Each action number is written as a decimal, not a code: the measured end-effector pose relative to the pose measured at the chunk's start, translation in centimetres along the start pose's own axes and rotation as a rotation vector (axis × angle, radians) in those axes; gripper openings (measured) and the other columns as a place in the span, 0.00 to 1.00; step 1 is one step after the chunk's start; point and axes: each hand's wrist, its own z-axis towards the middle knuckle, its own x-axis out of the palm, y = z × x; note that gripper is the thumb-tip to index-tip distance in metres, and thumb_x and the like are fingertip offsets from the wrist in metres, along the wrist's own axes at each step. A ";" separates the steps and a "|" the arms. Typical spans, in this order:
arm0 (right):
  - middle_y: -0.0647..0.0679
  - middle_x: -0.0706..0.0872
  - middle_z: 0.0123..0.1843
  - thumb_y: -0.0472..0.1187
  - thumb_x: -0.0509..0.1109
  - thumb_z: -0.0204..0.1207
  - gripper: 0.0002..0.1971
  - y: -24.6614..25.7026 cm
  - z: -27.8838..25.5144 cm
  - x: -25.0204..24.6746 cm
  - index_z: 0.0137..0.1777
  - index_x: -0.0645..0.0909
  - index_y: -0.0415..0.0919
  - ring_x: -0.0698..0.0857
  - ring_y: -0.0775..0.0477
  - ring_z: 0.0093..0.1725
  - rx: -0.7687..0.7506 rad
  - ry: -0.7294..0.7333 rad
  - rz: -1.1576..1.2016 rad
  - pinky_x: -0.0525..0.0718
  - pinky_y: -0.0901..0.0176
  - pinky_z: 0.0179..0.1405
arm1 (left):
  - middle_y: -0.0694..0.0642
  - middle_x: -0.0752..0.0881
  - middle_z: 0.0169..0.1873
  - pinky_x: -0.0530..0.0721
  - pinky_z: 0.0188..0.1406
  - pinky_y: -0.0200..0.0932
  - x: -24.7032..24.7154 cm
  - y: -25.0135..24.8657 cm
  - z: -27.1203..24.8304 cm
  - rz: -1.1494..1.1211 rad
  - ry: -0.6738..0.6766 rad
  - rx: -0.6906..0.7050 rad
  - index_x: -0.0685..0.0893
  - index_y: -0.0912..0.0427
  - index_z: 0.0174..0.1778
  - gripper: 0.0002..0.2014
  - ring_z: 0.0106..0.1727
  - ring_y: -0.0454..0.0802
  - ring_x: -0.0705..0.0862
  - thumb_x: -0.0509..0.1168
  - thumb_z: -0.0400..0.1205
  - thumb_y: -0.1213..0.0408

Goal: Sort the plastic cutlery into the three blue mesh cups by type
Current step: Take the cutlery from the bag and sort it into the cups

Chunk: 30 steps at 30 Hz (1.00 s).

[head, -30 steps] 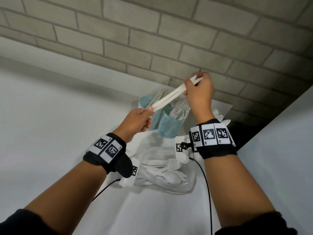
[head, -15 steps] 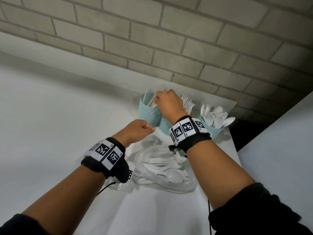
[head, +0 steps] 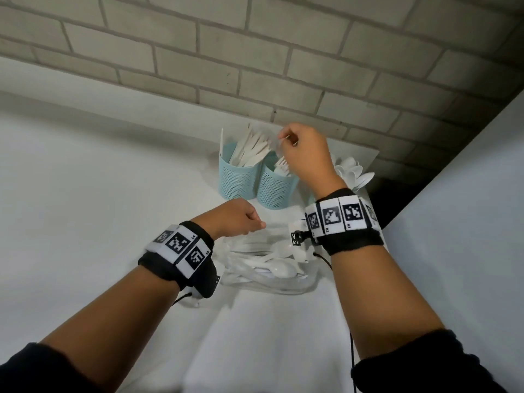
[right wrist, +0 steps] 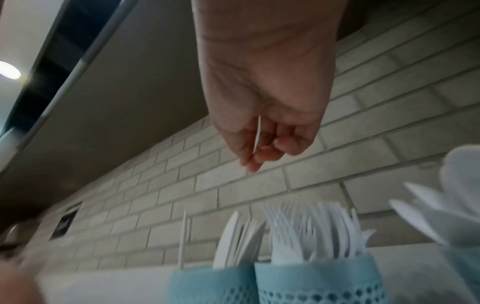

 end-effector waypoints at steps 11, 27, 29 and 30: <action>0.48 0.87 0.56 0.40 0.72 0.75 0.10 -3.2 -8.0 -2.2 0.56 0.87 0.44 0.79 0.54 0.44 0.307 0.760 -0.291 0.71 0.66 0.32 | 0.56 0.75 0.67 0.75 0.62 0.44 4.5 -1.4 -1.9 0.539 0.257 0.090 0.72 0.55 0.71 0.28 0.66 0.54 0.76 0.70 0.76 0.57; 0.49 0.77 0.45 0.23 0.56 0.75 0.29 -5.1 -11.2 -1.4 0.70 0.76 0.50 0.70 0.54 0.28 0.503 0.744 -0.171 0.69 0.65 0.26 | 0.59 0.85 0.48 0.75 0.43 0.43 5.3 -0.7 -2.4 0.598 0.027 0.205 0.81 0.63 0.52 0.11 0.48 0.57 0.82 0.66 0.78 0.62; 0.47 0.75 0.51 0.22 0.53 0.74 0.30 -5.4 -11.1 -1.5 0.69 0.77 0.50 0.69 0.55 0.28 0.499 0.720 -0.145 0.66 0.65 0.26 | 0.57 0.83 0.41 0.71 0.38 0.41 4.9 -0.9 -2.5 0.565 -0.011 0.227 0.80 0.63 0.44 0.08 0.42 0.55 0.79 0.66 0.78 0.61; 0.47 0.75 0.52 0.22 0.53 0.74 0.30 -5.5 -11.1 -1.5 0.68 0.78 0.50 0.68 0.56 0.28 0.501 0.706 -0.126 0.65 0.66 0.26 | 0.55 0.80 0.36 0.68 0.35 0.40 4.8 -0.9 -2.5 0.537 -0.033 0.236 0.78 0.62 0.40 0.08 0.38 0.53 0.76 0.66 0.79 0.61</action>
